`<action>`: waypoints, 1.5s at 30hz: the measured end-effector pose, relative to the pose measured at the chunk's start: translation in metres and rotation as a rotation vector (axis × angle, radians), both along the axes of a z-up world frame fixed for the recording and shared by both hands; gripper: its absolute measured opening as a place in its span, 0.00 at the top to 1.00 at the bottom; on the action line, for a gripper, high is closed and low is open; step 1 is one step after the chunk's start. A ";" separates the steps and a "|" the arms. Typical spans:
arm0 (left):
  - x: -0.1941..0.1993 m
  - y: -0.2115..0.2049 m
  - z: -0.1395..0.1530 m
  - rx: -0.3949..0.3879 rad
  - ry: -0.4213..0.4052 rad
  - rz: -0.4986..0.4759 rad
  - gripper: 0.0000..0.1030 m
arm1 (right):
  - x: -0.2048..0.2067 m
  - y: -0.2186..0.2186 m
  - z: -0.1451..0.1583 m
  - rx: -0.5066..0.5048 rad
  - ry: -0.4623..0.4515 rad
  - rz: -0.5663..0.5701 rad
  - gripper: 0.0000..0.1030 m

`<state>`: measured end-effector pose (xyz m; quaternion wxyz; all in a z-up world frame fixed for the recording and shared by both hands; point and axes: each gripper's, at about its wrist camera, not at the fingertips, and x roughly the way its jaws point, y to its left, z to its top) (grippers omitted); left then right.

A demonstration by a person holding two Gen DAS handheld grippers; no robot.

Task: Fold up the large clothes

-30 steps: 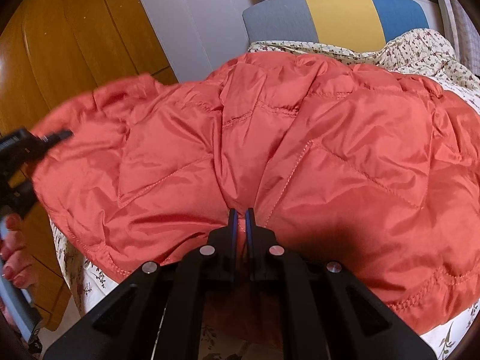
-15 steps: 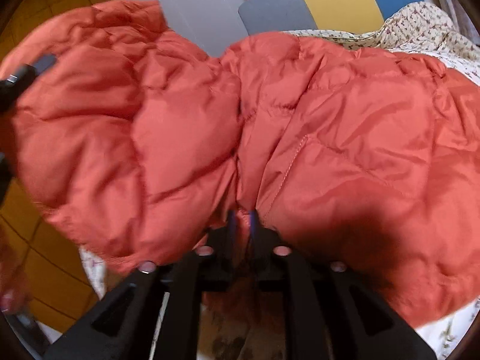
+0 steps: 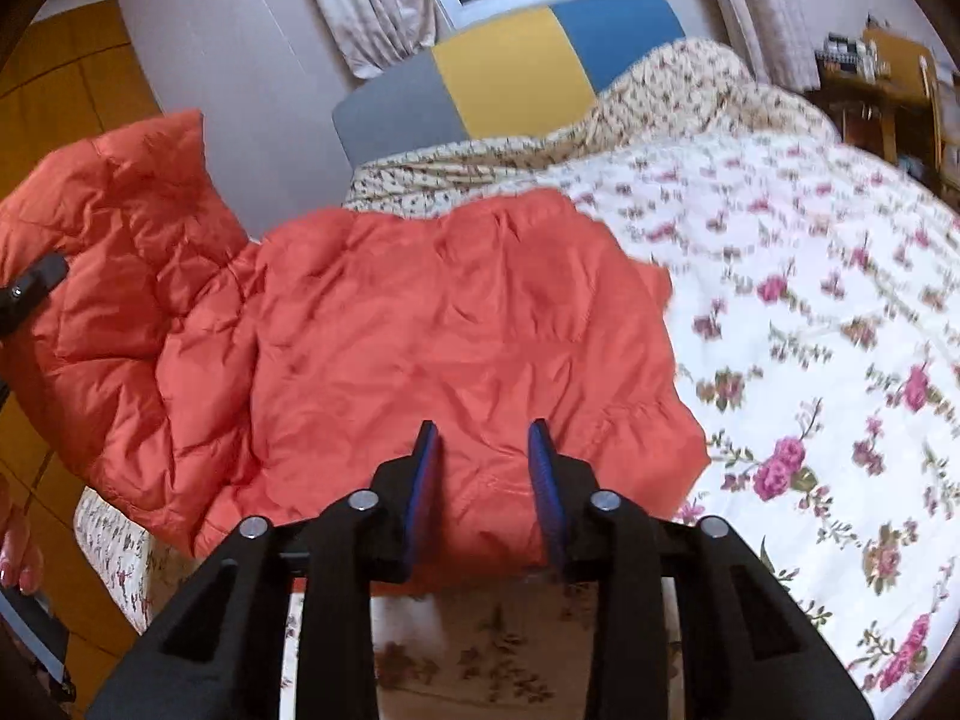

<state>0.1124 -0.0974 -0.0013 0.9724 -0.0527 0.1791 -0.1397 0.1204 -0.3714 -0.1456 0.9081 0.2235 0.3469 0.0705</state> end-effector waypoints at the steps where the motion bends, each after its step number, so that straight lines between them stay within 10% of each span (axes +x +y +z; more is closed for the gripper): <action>1: 0.000 -0.004 0.000 0.011 -0.001 -0.005 0.80 | 0.000 -0.001 -0.001 0.013 -0.001 -0.003 0.72; 22: -0.015 -0.129 -0.044 0.318 -0.040 -0.213 0.78 | -0.052 -0.063 0.010 0.088 -0.018 -0.132 0.68; 32: -0.023 -0.172 -0.114 0.463 -0.045 -0.339 0.54 | -0.071 -0.082 0.021 0.136 -0.065 -0.128 0.65; 41: -0.039 -0.166 -0.121 0.419 -0.068 -0.428 0.40 | -0.065 -0.070 0.054 0.208 -0.165 0.007 0.54; 43: -0.041 -0.167 -0.122 0.420 -0.073 -0.439 0.40 | -0.050 -0.063 0.054 0.187 -0.115 0.050 0.56; 45: -0.043 -0.165 -0.123 0.429 -0.079 -0.450 0.40 | -0.035 -0.057 0.046 0.158 -0.036 0.079 0.88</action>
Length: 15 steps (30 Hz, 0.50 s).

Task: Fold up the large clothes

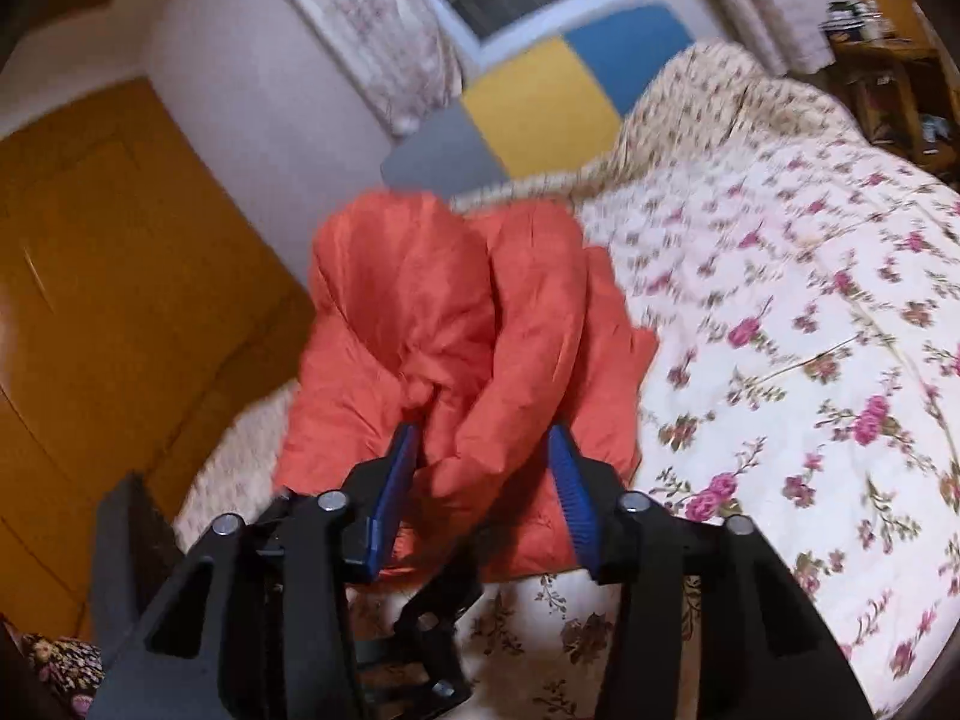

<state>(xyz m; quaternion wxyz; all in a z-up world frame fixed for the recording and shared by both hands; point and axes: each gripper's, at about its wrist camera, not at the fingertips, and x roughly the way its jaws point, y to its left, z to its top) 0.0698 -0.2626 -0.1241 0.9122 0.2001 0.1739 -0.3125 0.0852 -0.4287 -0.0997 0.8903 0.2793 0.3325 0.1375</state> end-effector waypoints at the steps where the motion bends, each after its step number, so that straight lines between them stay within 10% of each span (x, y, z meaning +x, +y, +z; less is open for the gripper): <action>1: 0.001 0.003 0.000 0.004 0.000 -0.008 0.40 | 0.006 0.002 -0.006 -0.022 0.037 0.000 0.91; 8: -0.018 0.037 0.007 -0.008 0.050 -0.071 0.40 | 0.006 0.006 -0.045 -0.108 0.138 -0.064 0.96; 15: 0.000 0.099 0.025 -0.184 0.106 0.139 0.40 | 0.003 0.010 -0.054 -0.134 0.121 -0.093 0.97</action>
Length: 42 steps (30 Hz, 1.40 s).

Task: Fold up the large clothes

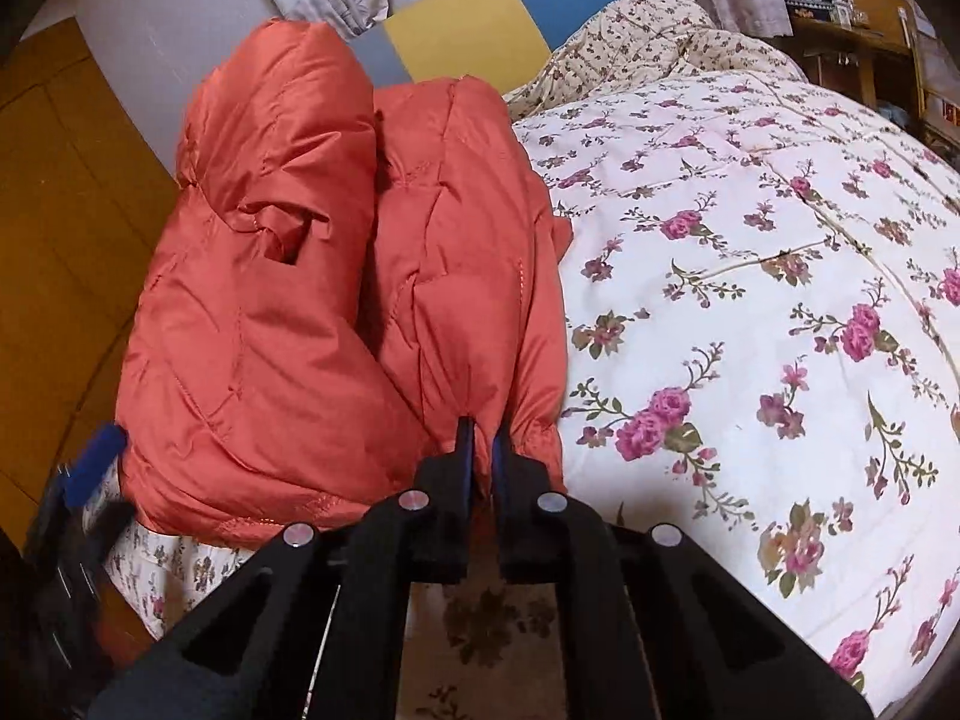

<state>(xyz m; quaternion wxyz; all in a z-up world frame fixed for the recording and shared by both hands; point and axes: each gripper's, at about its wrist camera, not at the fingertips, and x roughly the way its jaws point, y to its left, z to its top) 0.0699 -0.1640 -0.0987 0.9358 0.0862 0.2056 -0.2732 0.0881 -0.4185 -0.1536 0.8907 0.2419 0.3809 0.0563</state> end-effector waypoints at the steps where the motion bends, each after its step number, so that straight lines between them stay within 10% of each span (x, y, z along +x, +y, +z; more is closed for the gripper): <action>1: 0.007 0.008 0.004 -0.017 -0.003 0.046 0.40 | -0.001 -0.001 0.000 0.008 -0.006 0.003 0.97; 7: 0.086 0.068 0.001 -0.144 0.115 0.399 0.40 | -0.006 -0.010 0.015 0.064 -0.035 0.017 0.90; 11: 0.112 0.071 -0.010 -0.186 0.212 0.424 0.40 | -0.010 -0.013 0.043 0.030 -0.110 0.001 0.87; 15: 0.112 0.061 -0.005 -0.154 0.189 0.383 0.42 | -0.006 -0.022 0.081 0.063 -0.257 -0.006 0.59; 20: 0.123 0.063 -0.003 -0.165 0.208 0.352 0.42 | 0.057 -0.010 0.104 0.057 -0.242 0.081 0.49; 23: 0.128 0.064 -0.005 -0.165 0.218 0.344 0.42 | 0.107 0.002 0.096 0.073 -0.161 0.130 0.51; 27: 0.131 0.064 -0.001 -0.163 0.225 0.355 0.42 | 0.118 0.022 0.102 0.027 -0.138 0.164 0.87; 31: 0.126 0.060 0.018 -0.202 0.176 0.285 0.41 | 0.084 0.015 0.123 -0.041 -0.203 0.063 0.90; 42: 0.150 -0.024 0.007 -0.008 0.161 0.258 0.32 | 0.096 -0.033 0.028 0.008 -0.055 -0.105 0.83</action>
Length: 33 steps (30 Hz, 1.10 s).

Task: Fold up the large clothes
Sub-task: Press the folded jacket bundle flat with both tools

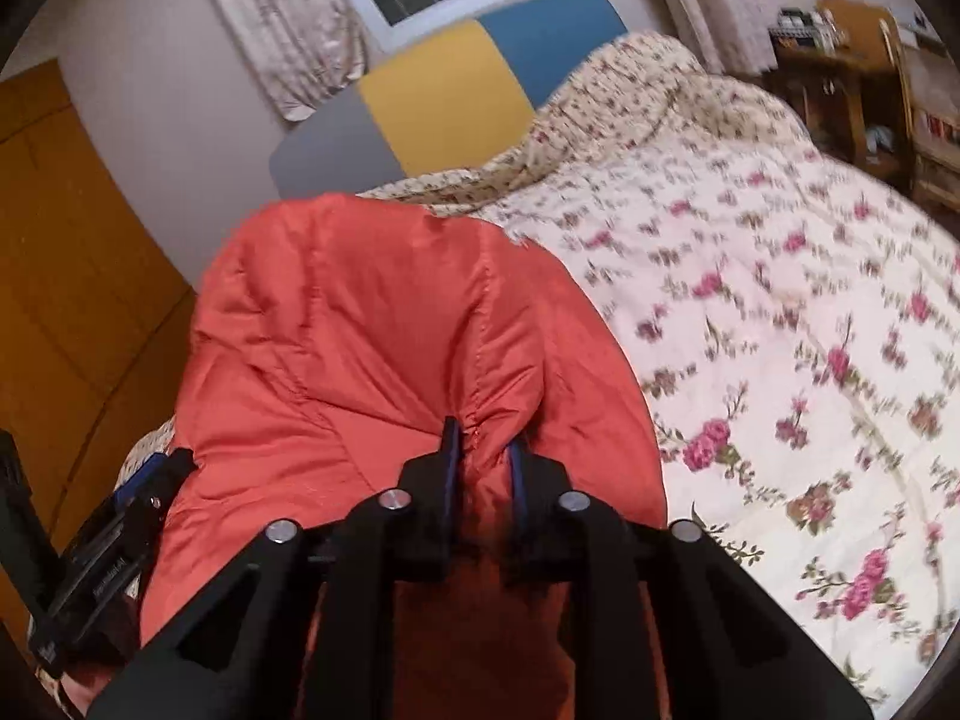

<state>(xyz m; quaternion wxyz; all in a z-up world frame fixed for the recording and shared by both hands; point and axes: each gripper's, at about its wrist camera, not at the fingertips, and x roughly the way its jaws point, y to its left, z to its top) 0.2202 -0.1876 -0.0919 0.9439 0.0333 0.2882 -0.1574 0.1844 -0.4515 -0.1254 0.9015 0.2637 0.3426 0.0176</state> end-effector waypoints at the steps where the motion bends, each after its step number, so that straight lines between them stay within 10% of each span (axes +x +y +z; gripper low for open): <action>1: 0.001 -0.001 -0.005 -0.011 0.001 0.001 0.32 | 0.000 -0.002 -0.006 -0.001 -0.004 0.001 0.82; 8: -0.002 0.000 -0.009 0.014 0.009 -0.003 0.32 | 0.001 0.001 -0.005 -0.043 0.006 -0.003 0.78; 12: -0.002 0.001 0.003 0.008 0.038 -0.019 0.13 | -0.017 -0.008 0.039 -0.041 -0.065 -0.055 0.68; 20: 0.031 -0.021 0.027 0.089 0.034 -0.013 0.13 | 0.034 0.044 0.106 -0.143 -0.158 0.132 0.68; 33: 0.087 -0.035 0.014 0.055 0.129 0.118 0.10 | 0.100 0.031 0.023 -0.223 -0.022 0.116 0.73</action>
